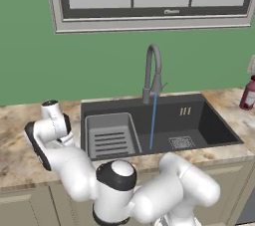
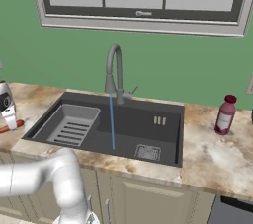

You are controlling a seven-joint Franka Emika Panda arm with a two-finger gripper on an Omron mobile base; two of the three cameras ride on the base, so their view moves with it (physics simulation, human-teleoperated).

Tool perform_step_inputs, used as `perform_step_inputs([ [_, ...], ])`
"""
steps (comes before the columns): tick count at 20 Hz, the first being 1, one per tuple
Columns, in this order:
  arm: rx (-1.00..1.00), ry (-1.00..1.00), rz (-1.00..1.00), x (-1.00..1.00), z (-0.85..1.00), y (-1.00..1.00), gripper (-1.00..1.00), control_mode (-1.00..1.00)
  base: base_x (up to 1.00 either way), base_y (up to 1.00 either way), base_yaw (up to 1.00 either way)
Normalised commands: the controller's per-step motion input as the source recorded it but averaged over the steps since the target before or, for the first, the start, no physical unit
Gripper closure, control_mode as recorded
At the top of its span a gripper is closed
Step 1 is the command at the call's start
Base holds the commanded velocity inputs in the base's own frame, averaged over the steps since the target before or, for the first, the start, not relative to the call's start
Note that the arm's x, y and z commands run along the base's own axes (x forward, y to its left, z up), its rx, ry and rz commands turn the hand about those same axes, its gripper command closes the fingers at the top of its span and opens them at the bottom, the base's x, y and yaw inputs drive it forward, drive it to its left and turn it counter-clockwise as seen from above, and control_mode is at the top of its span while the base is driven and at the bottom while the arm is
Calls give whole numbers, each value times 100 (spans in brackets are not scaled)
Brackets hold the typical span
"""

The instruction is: Turn on the sink faucet. Then move the carrot from the counter to the sink. Turn off the sink. Move the vegetable from the sink to the pot next to the stove. Finally move the pot to the rear right burner.

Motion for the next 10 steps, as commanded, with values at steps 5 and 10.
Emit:
perform_step_inputs([
  [5, 14, -13, 8, 0, 48, -44, 100, -100, 0, 0, 0],
  [10, 8, 0, 7, 0, 51, -59, 100, -100, 0, 0, 0],
])
